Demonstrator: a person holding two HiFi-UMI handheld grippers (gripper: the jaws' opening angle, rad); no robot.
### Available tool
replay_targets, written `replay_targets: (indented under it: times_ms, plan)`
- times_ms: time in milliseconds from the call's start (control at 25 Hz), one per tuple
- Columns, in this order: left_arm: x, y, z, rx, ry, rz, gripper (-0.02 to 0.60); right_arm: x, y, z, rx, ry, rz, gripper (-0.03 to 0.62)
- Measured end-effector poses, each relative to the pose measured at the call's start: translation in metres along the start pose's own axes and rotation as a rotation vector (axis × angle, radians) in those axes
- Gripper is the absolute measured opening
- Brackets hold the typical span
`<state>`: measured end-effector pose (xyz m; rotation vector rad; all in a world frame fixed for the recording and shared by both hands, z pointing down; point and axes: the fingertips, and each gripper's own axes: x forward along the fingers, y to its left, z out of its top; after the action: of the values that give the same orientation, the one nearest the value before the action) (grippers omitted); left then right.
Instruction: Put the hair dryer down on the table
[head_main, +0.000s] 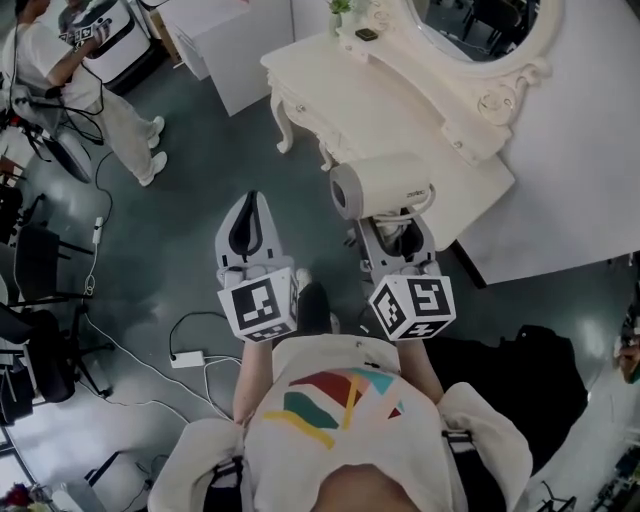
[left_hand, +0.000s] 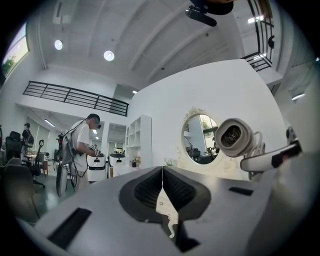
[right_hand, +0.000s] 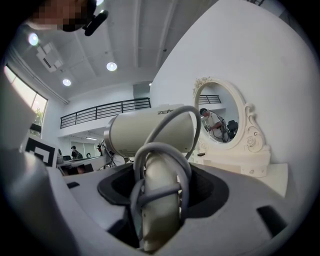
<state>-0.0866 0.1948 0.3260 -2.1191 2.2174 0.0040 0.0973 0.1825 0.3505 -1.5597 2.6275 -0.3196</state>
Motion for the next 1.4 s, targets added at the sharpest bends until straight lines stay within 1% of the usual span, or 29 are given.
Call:
replay_targets:
  times_ms: [160,360,680,960,1120,1400]
  plan:
    - [0.005,-0.001,-0.001,0.007,-0.008,0.012,0.005,0.002,-0.007,0.001,-0.001,-0.008,0.004,0.258]
    - [0.014,-0.008,0.004,0.018,-0.032,0.001,0.005,0.001,-0.015,0.003,-0.001,-0.025,-0.006,0.258]
    - [0.039,-0.027,0.008,0.033,-0.072,-0.059,0.005,0.008,-0.028,0.006,-0.013,-0.055,-0.035,0.258]
    - [0.059,-0.027,0.004,0.036,-0.065,-0.075,0.005,0.027,-0.03,0.003,-0.007,-0.035,-0.027,0.258]
    - [0.073,-0.019,-0.005,0.03,-0.047,-0.067,0.005,0.046,-0.028,-0.001,-0.01,-0.02,-0.016,0.258]
    - [0.116,-0.008,-0.022,0.009,-0.019,-0.069,0.005,0.087,-0.034,-0.008,-0.021,0.008,-0.015,0.258]
